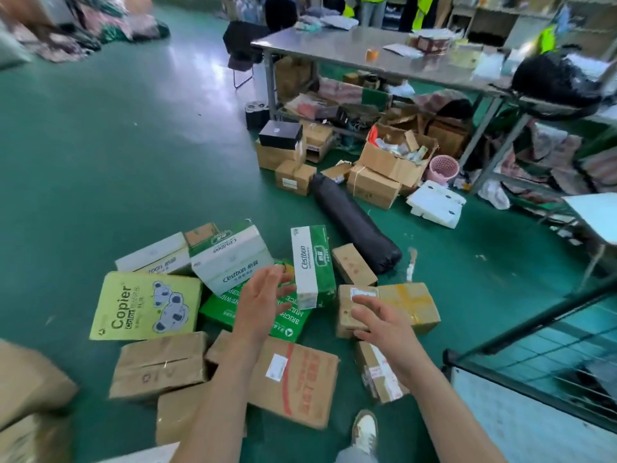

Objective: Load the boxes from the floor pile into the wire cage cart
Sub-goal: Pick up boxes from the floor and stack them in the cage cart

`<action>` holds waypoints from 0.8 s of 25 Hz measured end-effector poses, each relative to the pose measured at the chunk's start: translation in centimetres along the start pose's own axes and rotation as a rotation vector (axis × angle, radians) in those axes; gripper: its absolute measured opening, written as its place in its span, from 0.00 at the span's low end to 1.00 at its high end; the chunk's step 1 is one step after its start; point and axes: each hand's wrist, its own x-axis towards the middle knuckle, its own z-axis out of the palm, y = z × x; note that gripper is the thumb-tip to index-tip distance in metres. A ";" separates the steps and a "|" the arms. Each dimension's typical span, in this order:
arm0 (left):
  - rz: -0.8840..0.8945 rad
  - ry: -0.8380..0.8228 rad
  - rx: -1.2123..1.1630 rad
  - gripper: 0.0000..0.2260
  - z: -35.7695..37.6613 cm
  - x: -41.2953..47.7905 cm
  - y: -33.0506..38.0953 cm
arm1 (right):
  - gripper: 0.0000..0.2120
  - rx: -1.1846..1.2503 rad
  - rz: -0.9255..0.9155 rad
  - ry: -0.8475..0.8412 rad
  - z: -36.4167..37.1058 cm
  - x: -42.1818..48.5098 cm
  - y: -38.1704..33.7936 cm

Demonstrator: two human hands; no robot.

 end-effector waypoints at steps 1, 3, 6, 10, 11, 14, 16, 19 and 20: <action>-0.002 0.004 0.001 0.09 0.1 0.6 0.2 | 0.12 -0.002 -0.003 0.001 0.1 0.8 -0.4; -0.014 0.024 -0.005 0.10 0.1 2.3 0.1 | 0.12 -0.009 0.009 0.000 0.3 3.0 -1.1; -0.042 0.053 -0.019 0.10 0.6 4.5 0.0 | 0.13 -0.028 0.025 -0.021 0.4 5.9 -1.9; -0.071 0.101 -0.015 0.10 2.9 8.8 1.0 | 0.12 -0.050 0.030 -0.072 -0.5 11.4 -3.9; -0.072 0.106 -0.008 0.11 3.6 9.9 1.5 | 0.12 -0.039 0.013 -0.080 -0.8 12.8 -4.5; -0.069 0.133 -0.002 0.12 5.3 13.1 2.9 | 0.12 -0.021 0.004 -0.104 -1.9 17.1 -5.4; -0.080 0.154 -0.014 0.12 5.8 14.4 3.2 | 0.11 -0.033 0.006 -0.129 -2.1 19.1 -5.7; -0.116 0.203 -0.023 0.12 6.6 16.0 2.9 | 0.09 -0.074 0.003 -0.168 -2.2 21.9 -6.2; -0.127 0.209 -0.021 0.12 6.7 16.2 2.8 | 0.09 -0.081 -0.003 -0.175 -2.0 22.5 -6.6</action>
